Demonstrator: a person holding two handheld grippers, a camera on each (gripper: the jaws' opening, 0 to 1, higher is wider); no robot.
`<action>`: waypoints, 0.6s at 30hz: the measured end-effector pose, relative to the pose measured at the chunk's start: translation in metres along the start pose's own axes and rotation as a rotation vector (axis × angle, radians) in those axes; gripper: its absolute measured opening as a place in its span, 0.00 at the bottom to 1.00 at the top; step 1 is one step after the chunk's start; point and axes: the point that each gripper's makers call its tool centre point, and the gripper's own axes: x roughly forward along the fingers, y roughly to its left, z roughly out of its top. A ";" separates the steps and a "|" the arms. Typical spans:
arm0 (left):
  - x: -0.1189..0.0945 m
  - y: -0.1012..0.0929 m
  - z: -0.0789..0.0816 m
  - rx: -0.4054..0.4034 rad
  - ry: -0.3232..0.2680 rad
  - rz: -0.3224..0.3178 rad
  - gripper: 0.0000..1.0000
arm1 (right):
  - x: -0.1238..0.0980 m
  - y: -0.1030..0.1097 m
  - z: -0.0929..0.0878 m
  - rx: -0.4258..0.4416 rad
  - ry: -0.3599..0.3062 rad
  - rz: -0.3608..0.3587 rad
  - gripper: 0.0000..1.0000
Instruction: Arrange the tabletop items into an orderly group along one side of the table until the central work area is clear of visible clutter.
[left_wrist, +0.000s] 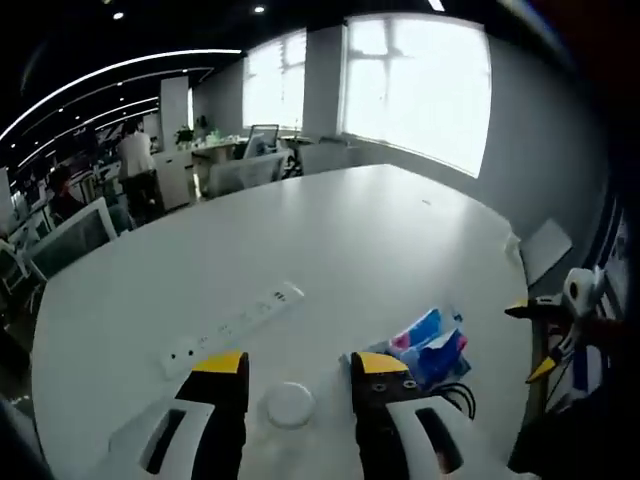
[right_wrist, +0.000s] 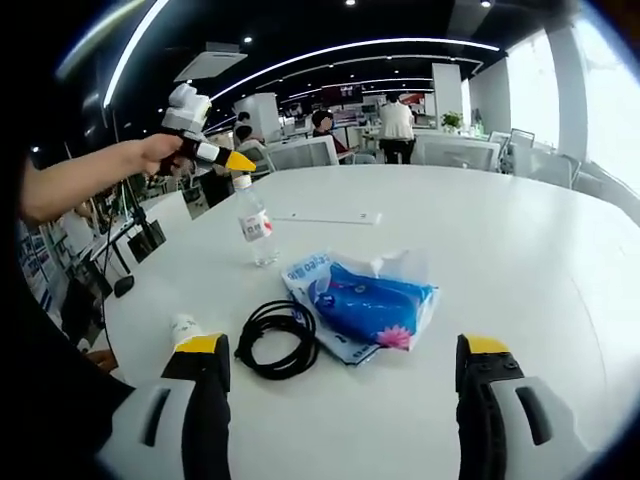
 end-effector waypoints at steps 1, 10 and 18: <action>0.001 -0.003 0.000 0.002 -0.003 -0.038 0.43 | 0.000 0.000 0.000 0.000 -0.001 -0.001 0.90; 0.003 -0.008 -0.020 0.223 0.073 -0.166 0.59 | -0.002 0.000 -0.002 -0.002 0.009 -0.013 0.90; 0.002 -0.013 -0.031 0.384 0.088 -0.291 0.51 | -0.003 0.001 -0.003 0.002 0.016 -0.024 0.90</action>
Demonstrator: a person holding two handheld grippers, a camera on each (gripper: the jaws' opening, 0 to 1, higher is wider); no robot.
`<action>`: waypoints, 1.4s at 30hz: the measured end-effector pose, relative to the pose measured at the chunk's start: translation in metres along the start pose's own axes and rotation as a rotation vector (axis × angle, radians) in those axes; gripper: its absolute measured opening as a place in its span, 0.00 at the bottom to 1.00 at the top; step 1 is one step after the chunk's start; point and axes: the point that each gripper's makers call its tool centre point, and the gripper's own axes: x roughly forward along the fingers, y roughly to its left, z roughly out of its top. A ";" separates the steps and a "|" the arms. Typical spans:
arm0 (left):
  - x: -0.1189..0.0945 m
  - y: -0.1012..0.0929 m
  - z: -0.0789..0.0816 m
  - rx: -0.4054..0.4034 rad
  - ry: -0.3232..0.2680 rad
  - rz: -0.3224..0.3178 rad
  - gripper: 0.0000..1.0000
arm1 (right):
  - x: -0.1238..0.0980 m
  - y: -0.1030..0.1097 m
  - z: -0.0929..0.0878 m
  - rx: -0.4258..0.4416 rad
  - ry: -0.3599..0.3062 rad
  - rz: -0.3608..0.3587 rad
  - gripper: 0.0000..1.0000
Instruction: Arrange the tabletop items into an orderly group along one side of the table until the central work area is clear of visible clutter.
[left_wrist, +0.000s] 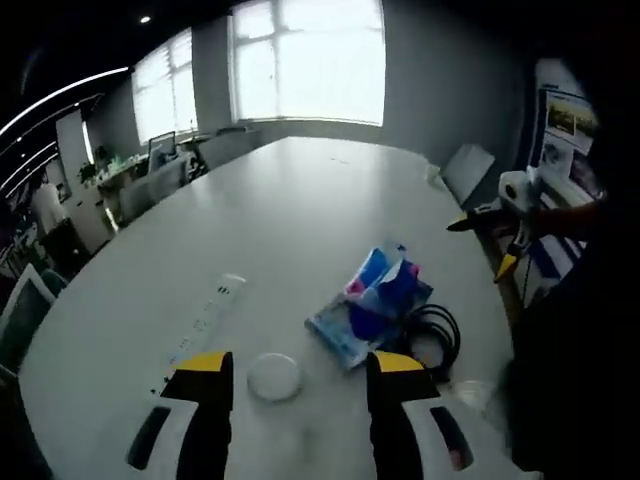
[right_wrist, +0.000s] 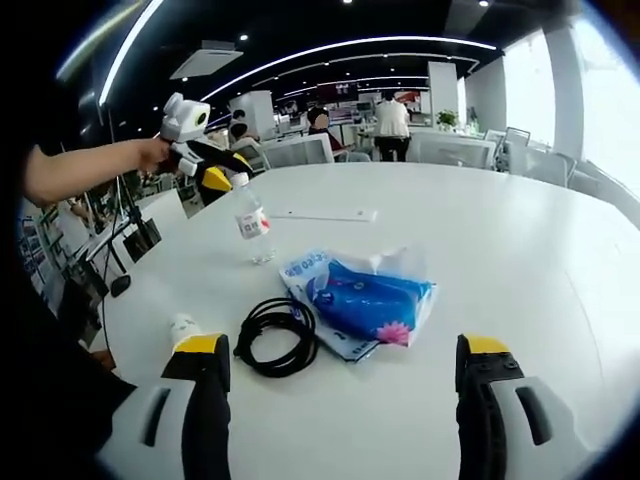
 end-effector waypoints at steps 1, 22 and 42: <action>-0.001 -0.001 -0.001 0.013 0.014 -0.005 0.51 | 0.000 0.000 0.000 0.001 0.000 -0.001 0.90; 0.005 -0.003 -0.007 0.220 0.112 -0.170 0.33 | -0.001 0.000 -0.005 0.004 0.020 -0.017 0.89; 0.014 0.001 -0.015 0.300 0.174 -0.229 0.24 | 0.003 -0.002 -0.009 0.014 0.037 -0.026 0.87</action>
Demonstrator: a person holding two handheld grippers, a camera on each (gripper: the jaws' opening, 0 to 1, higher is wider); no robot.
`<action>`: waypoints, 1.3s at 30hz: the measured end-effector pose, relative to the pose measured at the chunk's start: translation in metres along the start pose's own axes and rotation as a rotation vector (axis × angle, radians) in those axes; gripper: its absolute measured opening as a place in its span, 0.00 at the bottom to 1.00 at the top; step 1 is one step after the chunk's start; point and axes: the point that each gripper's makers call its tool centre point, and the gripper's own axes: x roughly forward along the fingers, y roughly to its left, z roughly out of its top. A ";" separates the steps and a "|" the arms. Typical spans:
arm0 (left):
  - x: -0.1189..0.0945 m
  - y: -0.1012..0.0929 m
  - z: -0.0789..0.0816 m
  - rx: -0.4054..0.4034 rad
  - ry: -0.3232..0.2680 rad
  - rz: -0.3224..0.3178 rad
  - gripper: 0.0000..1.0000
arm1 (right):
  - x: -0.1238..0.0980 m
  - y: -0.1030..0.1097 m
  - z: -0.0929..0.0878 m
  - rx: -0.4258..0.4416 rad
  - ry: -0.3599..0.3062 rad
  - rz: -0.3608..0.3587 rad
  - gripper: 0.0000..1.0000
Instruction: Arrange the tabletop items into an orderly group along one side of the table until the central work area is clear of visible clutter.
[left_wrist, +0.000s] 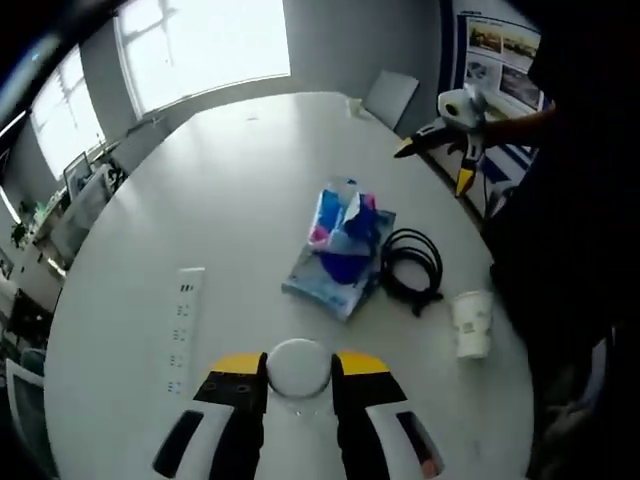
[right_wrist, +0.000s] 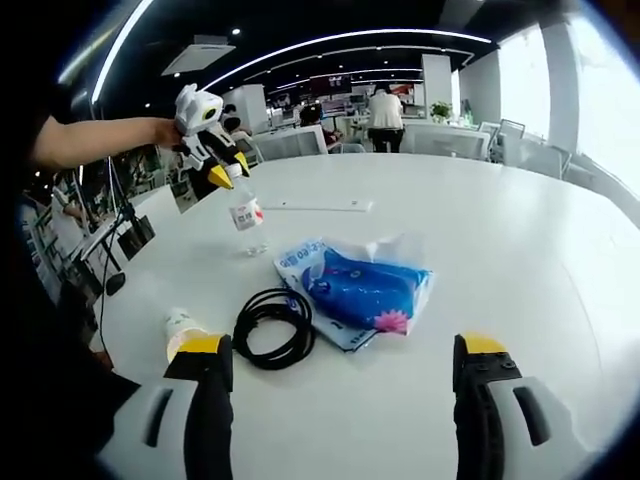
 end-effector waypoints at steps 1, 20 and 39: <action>0.000 0.001 -0.001 0.003 0.001 -0.002 0.24 | 0.000 0.000 0.000 0.001 0.000 0.000 0.87; -0.003 0.002 -0.005 -0.180 0.018 0.074 0.20 | 0.002 0.001 0.000 0.006 -0.002 0.003 0.87; -0.023 -0.017 -0.020 -0.400 0.055 0.207 0.20 | 0.002 0.008 -0.001 -0.004 -0.010 0.042 0.87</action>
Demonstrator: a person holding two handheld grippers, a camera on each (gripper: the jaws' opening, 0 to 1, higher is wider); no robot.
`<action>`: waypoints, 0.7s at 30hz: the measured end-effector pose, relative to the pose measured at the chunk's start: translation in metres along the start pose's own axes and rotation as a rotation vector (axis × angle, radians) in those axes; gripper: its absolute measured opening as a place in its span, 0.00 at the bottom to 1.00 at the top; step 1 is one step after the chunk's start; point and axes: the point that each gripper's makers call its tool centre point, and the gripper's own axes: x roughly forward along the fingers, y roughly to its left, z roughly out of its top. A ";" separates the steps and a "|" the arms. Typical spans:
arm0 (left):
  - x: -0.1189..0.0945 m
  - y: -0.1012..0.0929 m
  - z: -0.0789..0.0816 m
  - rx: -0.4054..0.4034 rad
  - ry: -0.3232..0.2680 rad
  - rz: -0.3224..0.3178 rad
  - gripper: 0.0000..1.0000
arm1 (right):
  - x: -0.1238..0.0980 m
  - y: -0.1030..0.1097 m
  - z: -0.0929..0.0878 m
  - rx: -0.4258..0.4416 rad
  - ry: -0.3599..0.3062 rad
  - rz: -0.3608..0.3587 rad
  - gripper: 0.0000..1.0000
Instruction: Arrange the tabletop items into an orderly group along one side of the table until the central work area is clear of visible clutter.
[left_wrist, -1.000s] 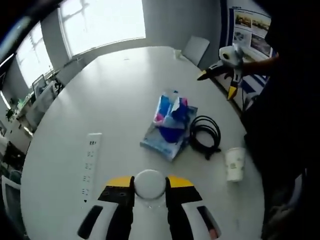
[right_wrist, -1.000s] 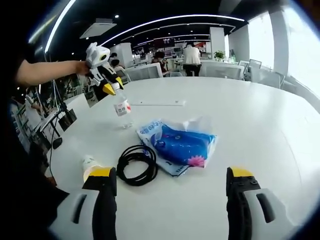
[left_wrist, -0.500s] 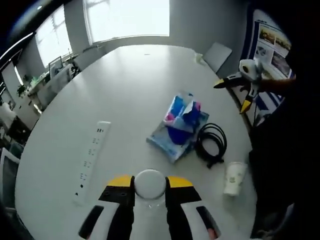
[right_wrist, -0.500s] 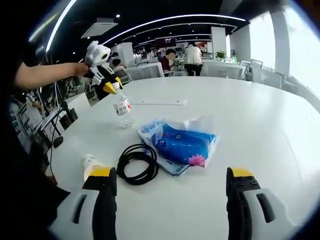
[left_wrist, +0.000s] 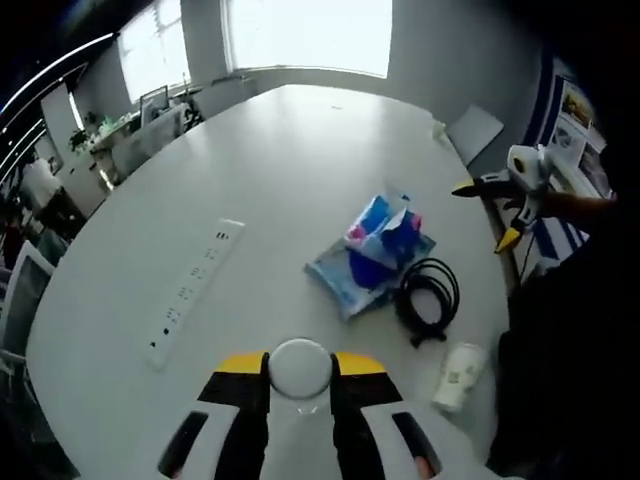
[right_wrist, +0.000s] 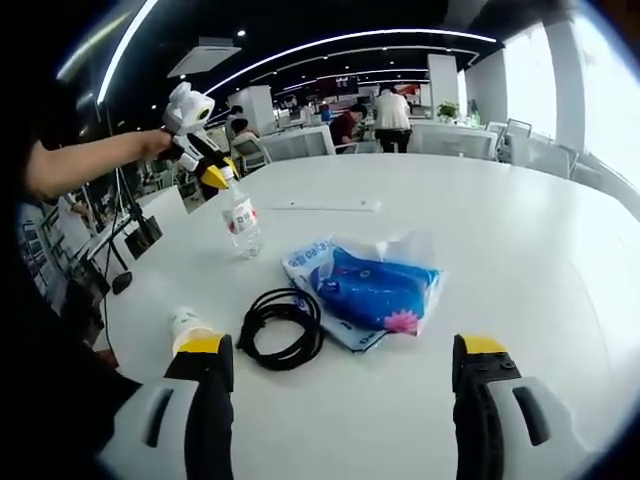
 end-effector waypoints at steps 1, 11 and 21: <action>-0.005 0.000 -0.003 -0.016 -0.005 0.010 0.20 | 0.001 0.002 0.001 -0.005 0.000 0.007 0.87; -0.031 0.005 -0.037 -0.085 0.040 0.056 0.20 | 0.006 0.013 0.003 -0.030 0.003 0.043 0.87; -0.043 0.026 -0.062 -0.174 0.073 0.122 0.20 | 0.010 0.024 -0.001 -0.051 0.014 0.073 0.87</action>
